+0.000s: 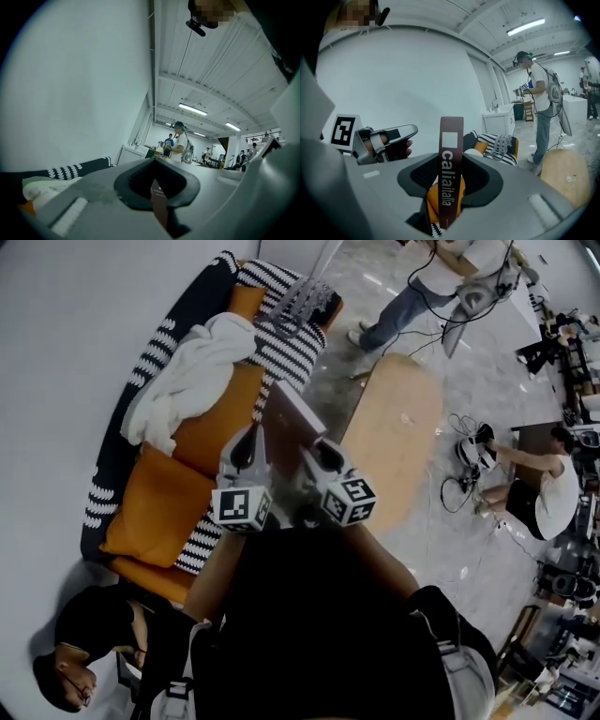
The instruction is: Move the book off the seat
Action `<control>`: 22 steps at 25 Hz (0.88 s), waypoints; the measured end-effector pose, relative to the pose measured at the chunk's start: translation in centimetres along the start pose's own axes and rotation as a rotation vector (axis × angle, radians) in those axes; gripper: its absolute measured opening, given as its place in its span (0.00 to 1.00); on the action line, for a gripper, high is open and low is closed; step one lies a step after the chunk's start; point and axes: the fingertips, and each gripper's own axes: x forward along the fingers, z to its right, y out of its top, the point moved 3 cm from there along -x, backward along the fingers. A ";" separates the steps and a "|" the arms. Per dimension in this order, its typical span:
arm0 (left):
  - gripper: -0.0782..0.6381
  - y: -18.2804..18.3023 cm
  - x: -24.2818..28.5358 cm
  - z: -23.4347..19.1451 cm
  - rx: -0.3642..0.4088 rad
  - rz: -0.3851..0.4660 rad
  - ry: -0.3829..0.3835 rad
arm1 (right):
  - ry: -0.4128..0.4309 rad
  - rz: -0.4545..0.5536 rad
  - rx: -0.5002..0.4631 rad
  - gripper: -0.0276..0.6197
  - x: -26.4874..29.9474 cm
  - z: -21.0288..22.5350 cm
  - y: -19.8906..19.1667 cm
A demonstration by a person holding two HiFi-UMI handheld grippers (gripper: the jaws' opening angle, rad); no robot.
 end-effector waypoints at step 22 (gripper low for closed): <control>0.12 -3.0 7.7 12.2 0.045 -0.064 -0.187 | -0.146 0.140 0.123 0.28 -7.4 11.7 1.7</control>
